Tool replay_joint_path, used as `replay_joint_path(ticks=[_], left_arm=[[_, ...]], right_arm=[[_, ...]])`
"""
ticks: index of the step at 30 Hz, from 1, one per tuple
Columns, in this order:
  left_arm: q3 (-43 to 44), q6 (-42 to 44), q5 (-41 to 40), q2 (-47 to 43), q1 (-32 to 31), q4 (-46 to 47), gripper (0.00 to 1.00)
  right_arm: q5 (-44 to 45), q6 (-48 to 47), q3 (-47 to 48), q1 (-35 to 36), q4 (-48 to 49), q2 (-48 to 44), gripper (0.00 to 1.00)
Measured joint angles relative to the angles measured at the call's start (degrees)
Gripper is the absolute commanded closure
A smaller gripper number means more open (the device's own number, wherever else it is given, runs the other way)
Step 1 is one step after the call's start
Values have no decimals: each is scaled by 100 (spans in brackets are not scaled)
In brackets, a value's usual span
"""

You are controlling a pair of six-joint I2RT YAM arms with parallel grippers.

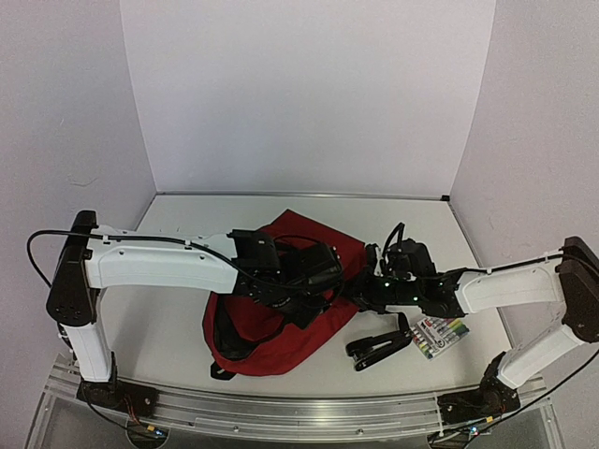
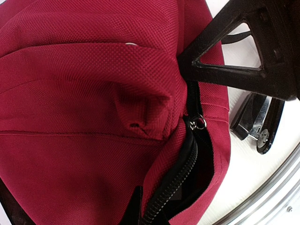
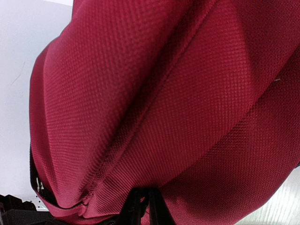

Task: Pack the student bag
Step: Zip the student bag at the center of the board.

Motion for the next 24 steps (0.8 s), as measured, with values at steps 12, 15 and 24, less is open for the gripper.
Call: replay_joint_path(ticks=[12, 15, 24], left_arm=[[-449, -189, 68, -33, 18, 239, 91], [-706, -306, 264, -48, 103, 443, 79], [-1267, -409, 1312, -847, 373, 1179, 35]], right_arm=[[-108, -55, -17, 109, 87, -402, 100], [-129, -156, -17, 253, 125, -506, 100], [-24, -242, -68, 697, 132, -520, 100]])
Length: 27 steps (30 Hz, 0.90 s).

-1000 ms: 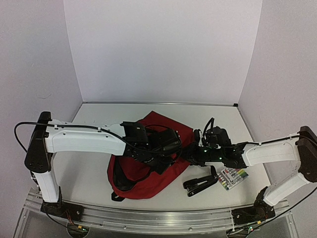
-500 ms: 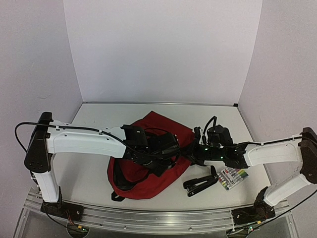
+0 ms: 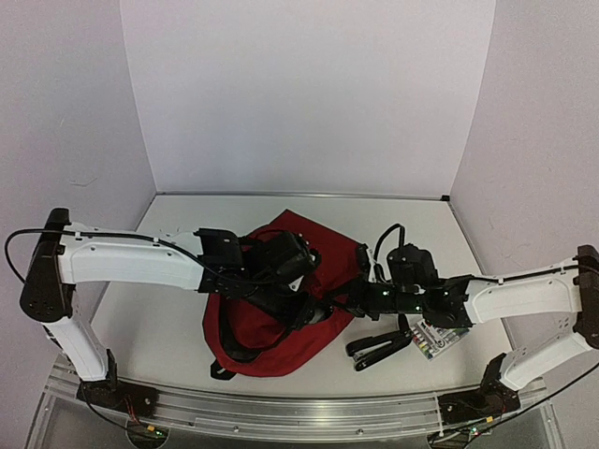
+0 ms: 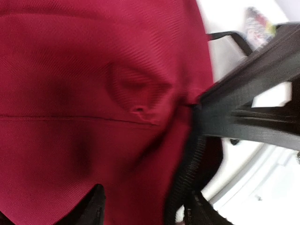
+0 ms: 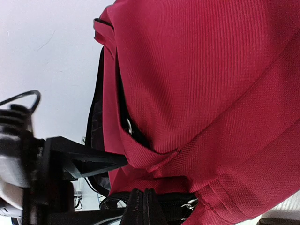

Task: Pack the student bag
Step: Zip the student bag at the center of the board.

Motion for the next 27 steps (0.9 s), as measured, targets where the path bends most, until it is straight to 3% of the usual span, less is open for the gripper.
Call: replay_joint_path(ticks=[5, 11, 13, 19, 27], left_arm=[[-382, -4, 957, -643, 281, 636, 28], [-822, -76, 1660, -1063, 843, 1264, 37], [-823, -141, 1732, -1022, 986, 1388, 40], [-569, -316, 1848, -397, 1072, 1590, 66], [-434, -475, 2110, 391, 1247, 1849, 69]], right_arm=[[159, 3, -79, 161, -9, -96, 100], [327, 9, -209, 227, -9, -377, 100], [368, 11, -233, 252, -10, -428, 100], [437, -4, -251, 361, -13, -481, 100], [684, -230, -251, 730, -101, -514, 100]])
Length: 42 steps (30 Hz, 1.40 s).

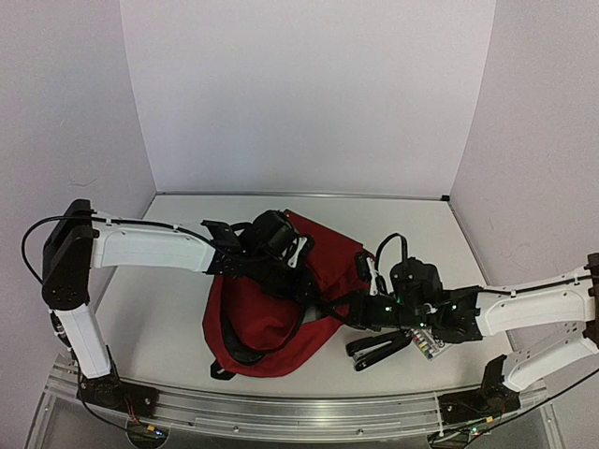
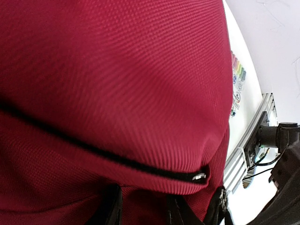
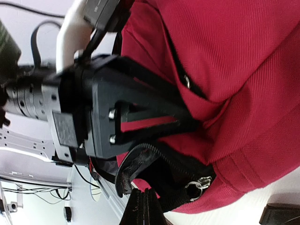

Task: Pack the student bag
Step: Zip the student bag at the center of the board.

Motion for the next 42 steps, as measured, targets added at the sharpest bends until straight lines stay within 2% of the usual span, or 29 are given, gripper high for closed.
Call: replay_joint_path(ticks=[9, 19, 24, 28, 35, 42], left_arm=[[329, 0, 355, 273, 62, 37, 71], [361, 291, 604, 238, 110, -213, 55], [465, 556, 573, -46, 112, -637, 46], [872, 983, 513, -203, 112, -948, 38], [2017, 1918, 27, 51, 10, -1544, 20], [2774, 2716, -1093, 987, -443, -1988, 14]], right_arm=[[591, -241, 41, 543, -41, 134, 100], [1190, -136, 76, 846, -14, 157, 100], [1468, -8, -18, 901, -41, -374, 100], [1605, 81, -171, 903, -65, -739, 100], [1618, 176, -278, 940, -130, -789, 100], [1620, 219, -278, 940, -139, -789, 100]])
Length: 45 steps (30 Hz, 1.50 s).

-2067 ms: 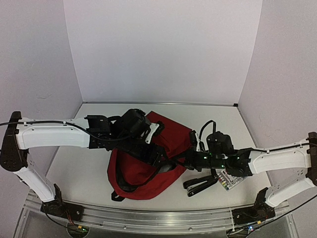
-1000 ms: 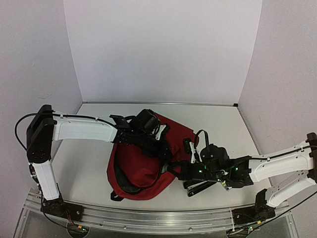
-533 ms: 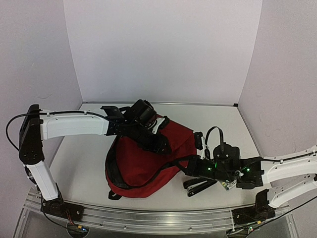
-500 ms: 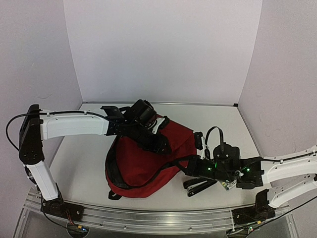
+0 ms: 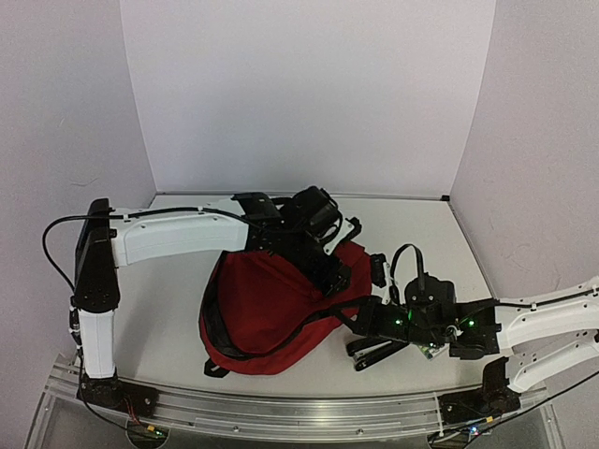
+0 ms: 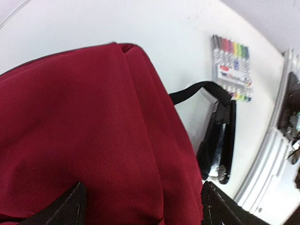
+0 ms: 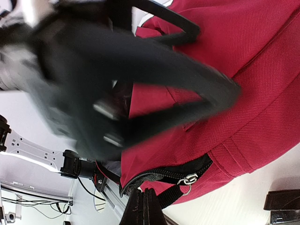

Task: Pack the student bag
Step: Zip the student bag at the center of the board.

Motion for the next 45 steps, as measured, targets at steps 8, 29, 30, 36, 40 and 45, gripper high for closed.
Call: replay_joint_path(ticks=[8, 29, 30, 36, 40, 45], left_arm=[[87, 533, -1349, 400, -391, -234, 50], [-416, 434, -554, 185, -108, 282, 100], [-460, 422, -438, 163, -68, 329, 100], [-581, 316, -2, 96, 97, 476, 100], [-595, 254, 290, 81, 211, 524, 100], [-595, 164, 579, 81, 327, 554, 100]], right_arm=[[22, 51, -44, 0, -66, 0, 100], [179, -509, 601, 517, 203, 1099, 100], [209, -533, 680, 589, 241, 1226, 100], [256, -677, 1230, 1103, 397, 1956, 100], [234, -771, 1602, 1398, 465, 2336, 100], [299, -954, 2118, 1589, 341, 2812, 100]])
